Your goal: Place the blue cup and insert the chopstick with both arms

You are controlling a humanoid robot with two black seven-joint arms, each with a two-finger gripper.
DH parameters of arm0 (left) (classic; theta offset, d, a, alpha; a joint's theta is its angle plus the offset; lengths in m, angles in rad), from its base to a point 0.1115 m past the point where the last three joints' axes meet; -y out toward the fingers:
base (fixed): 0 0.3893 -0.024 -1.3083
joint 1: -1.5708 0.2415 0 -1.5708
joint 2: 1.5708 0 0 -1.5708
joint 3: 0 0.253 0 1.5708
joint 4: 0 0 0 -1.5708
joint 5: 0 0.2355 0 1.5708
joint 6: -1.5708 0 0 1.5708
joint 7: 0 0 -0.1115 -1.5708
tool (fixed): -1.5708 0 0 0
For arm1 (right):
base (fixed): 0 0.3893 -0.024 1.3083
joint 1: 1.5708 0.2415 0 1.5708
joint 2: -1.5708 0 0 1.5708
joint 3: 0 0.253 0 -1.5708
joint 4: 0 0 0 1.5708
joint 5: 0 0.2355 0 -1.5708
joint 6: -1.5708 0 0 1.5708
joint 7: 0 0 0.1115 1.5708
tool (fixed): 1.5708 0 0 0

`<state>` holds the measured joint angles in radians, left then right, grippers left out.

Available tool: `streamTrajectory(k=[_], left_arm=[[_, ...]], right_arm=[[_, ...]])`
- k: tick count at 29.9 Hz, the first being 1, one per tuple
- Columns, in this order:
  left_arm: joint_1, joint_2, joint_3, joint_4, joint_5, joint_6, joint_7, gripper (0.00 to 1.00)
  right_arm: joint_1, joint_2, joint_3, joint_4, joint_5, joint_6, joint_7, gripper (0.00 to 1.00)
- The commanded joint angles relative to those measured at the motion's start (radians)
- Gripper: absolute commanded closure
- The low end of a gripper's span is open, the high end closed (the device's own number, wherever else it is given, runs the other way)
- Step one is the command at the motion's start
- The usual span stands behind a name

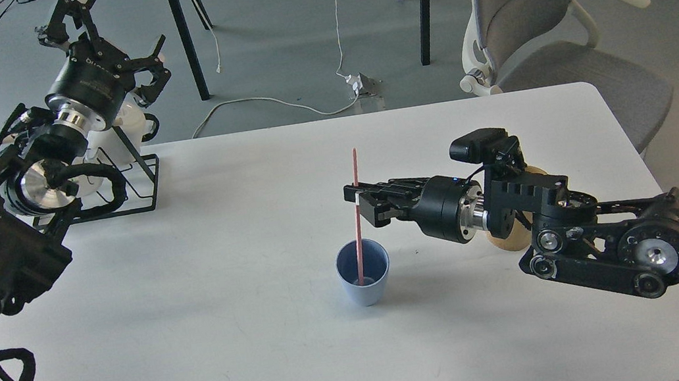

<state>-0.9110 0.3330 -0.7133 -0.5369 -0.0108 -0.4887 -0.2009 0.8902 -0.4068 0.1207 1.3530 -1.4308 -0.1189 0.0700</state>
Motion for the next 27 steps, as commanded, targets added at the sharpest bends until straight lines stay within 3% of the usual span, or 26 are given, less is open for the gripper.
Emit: streamTrajectory(k=[1, 5, 7, 8, 12, 21, 24, 27], left_arm=[[0.001, 0.000, 0.000, 0.000, 0.000, 0.000, 0.000, 0.00], [0.001, -0.002, -0.002, -0.002, 0.000, 0.000, 0.000, 0.00], [0.001, -0.002, -0.002, -0.003, 0.000, 0.000, -0.002, 0.00], [0.001, -0.002, -0.002, -0.003, 0.000, 0.000, -0.002, 0.00], [0.000, 0.000, -0.011, -0.005, -0.003, 0.000, -0.003, 0.00], [-0.023, 0.000, -0.020, -0.006, -0.015, 0.000, -0.005, 0.00], [-0.034, 0.000, -0.025, -0.005, -0.020, 0.000, -0.005, 0.00], [-0.039, 0.000, -0.046, -0.005, -0.058, 0.000, -0.002, 0.00]], right_arm=[[-0.004, -0.003, 0.005, 0.001, 0.004, -0.001, -0.001, 0.52], [-0.002, -0.053, 0.031, 0.027, 0.012, -0.005, 0.001, 0.30], [-0.002, -0.082, 0.115, 0.037, 0.013, -0.004, 0.007, 0.08], [-0.004, -0.096, 0.179, 0.037, 0.015, -0.002, 0.011, 0.03], [-0.008, -0.126, 0.373, 0.031, 0.091, 0.007, 0.019, 0.01], [-0.008, -0.191, 0.657, -0.044, 0.527, 0.027, 0.024, 0.00], [-0.011, -0.218, 0.692, -0.095, 0.663, 0.051, 0.074, 0.00], [-0.022, -0.227, 0.694, -0.167, 0.803, 0.086, 0.157, 0.00]])
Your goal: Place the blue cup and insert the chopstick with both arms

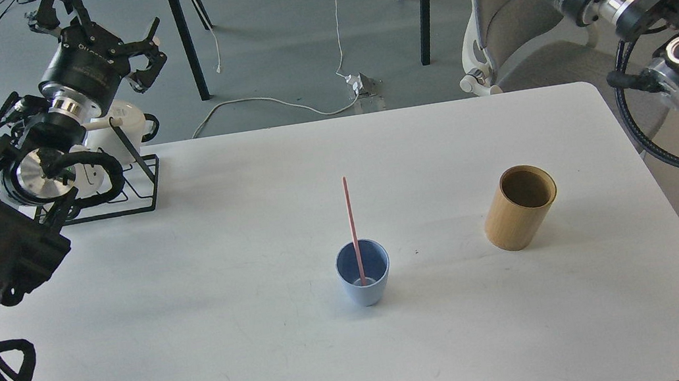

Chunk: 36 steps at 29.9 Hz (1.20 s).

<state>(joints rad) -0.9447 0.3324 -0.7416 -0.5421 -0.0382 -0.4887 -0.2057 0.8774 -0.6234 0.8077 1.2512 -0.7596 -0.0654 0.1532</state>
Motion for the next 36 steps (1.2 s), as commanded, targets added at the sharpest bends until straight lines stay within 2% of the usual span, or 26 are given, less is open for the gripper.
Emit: streamTrajectory(k=[1, 4, 7, 11, 17, 20, 22, 24, 36], left_arm=[[-0.005, 0.001, -0.019, 0.001, -0.045, 0.000, 0.003, 0.00], [-0.003, 0.001, -0.025, 0.001, -0.080, 0.000, 0.002, 0.00], [-0.003, -0.001, -0.027, 0.001, -0.104, 0.000, 0.000, 0.00], [-0.005, -0.015, -0.027, 0.001, -0.114, 0.000, 0.000, 0.00], [-0.006, -0.033, -0.027, 0.001, -0.115, 0.000, -0.001, 0.00], [-0.005, -0.035, -0.025, 0.004, -0.114, 0.000, -0.001, 0.00], [-0.003, -0.036, -0.025, 0.007, -0.114, 0.000, -0.001, 0.00], [-0.003, -0.036, -0.025, 0.007, -0.114, 0.000, -0.001, 0.00], [0.014, -0.035, -0.025, 0.008, -0.118, 0.000, 0.002, 0.00]], right_arm=[[-0.012, -0.010, 0.007, -0.087, 0.176, 0.050, 0.097, 0.00], [-0.014, -0.009, 0.010, -0.160, 0.322, 0.148, 0.129, 0.00], [-0.014, -0.006, 0.016, -0.258, 0.515, 0.289, 0.128, 0.00], [-0.029, 0.008, 0.016, -0.424, 0.741, 0.543, 0.117, 0.00], [-0.023, 0.152, 0.015, -0.726, 0.859, 0.554, 0.102, 0.00], [-0.008, 0.215, 0.021, -0.832, 0.865, 0.554, 0.050, 0.01], [-0.002, 0.261, 0.042, -0.851, 0.867, 0.554, 0.014, 0.01], [-0.002, 0.281, 0.067, -0.852, 0.867, 0.554, 0.003, 0.01], [0.000, 0.323, 0.117, -0.832, 0.869, 0.554, 0.002, 0.01]])
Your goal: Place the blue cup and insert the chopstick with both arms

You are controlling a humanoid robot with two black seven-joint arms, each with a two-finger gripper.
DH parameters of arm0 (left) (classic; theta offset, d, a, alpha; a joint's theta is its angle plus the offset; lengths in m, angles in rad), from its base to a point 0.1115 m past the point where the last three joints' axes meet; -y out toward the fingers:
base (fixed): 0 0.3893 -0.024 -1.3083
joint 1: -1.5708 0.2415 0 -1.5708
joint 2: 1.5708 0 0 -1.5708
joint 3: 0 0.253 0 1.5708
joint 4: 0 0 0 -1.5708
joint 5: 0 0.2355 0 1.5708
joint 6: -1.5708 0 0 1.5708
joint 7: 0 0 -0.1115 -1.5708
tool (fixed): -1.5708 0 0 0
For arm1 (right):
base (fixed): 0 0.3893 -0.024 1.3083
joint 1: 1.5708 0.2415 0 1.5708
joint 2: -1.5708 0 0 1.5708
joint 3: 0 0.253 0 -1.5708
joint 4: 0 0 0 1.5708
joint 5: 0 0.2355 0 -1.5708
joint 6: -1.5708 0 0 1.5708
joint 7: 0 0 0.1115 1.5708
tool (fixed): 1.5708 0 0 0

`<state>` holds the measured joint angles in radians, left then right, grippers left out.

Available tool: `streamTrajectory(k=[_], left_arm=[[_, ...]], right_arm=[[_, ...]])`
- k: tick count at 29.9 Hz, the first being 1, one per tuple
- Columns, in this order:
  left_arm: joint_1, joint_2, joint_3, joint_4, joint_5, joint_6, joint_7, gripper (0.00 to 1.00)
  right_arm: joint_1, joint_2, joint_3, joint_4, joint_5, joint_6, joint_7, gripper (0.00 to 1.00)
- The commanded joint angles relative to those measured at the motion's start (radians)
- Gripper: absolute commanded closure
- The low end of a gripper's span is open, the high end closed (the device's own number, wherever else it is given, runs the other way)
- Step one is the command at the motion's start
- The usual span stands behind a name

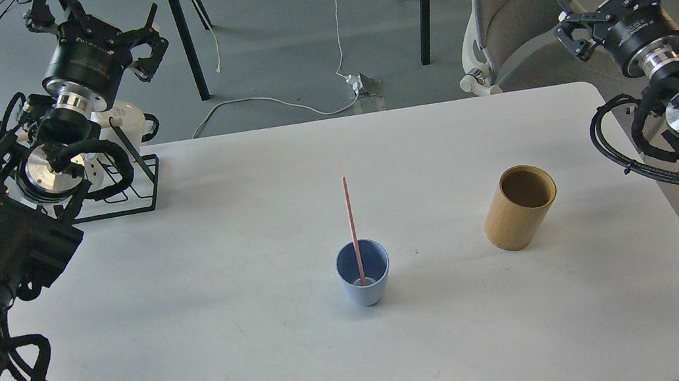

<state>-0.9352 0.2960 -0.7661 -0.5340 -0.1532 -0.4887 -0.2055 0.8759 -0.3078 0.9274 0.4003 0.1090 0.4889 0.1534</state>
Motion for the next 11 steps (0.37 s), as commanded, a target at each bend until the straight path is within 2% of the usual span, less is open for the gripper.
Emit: streamTrajectory(k=[1, 11], left_arm=[[0.006, 0.002, -0.002, 0.000, -0.009, 0.000, 0.003, 0.00], [0.105, 0.003, -0.004, 0.000, -0.148, 0.000, -0.002, 0.00]], right_arm=[[0.001, 0.007, -0.002, 0.029, 0.000, 0.000, 0.002, 0.01], [0.028, -0.004, -0.002, 0.140, 0.000, 0.000, 0.003, 0.01]])
